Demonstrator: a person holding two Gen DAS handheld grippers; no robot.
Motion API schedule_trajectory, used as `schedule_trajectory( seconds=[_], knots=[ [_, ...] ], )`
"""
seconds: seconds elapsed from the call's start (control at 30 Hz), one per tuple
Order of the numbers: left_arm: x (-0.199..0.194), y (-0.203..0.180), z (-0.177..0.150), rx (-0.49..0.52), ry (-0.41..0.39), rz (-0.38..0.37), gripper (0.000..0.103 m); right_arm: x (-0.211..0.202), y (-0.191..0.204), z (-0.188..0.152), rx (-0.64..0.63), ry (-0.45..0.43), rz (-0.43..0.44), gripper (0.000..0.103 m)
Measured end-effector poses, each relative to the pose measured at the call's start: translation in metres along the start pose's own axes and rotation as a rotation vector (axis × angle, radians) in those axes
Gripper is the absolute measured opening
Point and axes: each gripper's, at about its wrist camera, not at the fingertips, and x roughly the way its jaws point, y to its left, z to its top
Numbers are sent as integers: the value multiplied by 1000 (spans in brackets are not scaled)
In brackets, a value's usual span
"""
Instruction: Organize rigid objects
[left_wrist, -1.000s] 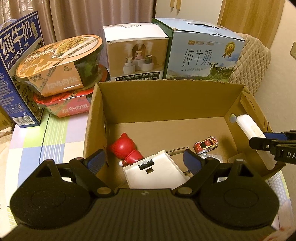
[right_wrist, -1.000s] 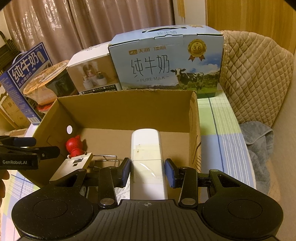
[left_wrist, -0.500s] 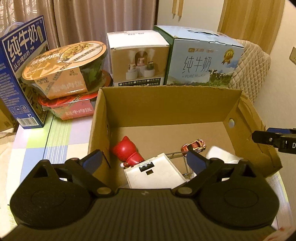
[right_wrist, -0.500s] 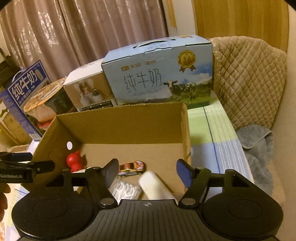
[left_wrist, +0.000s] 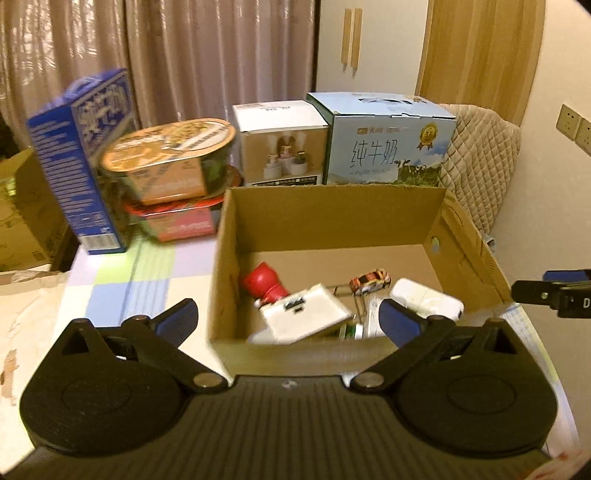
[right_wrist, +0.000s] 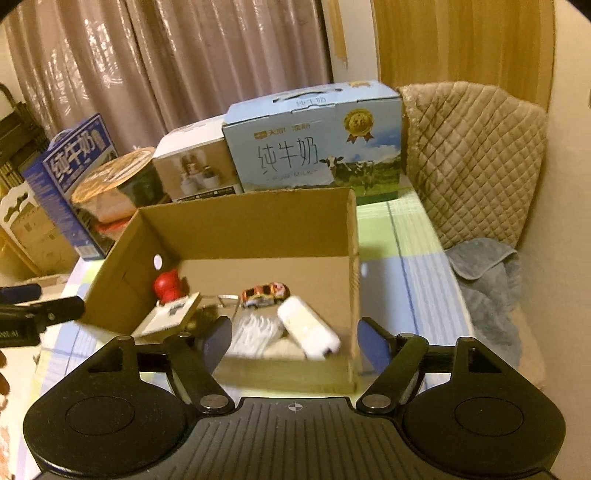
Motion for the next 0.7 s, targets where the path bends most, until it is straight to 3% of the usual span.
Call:
schedule_trajectory(
  seconds=[0.37,0.7],
  knots=[
    [-110,-8,-66,-50,-46,32,102,-93,17,-70,12,-5,5,78],
    [-177,-35,-105,-24,-63,40,102,-164,34,-115,-61,-58,-24,80]
  ],
)
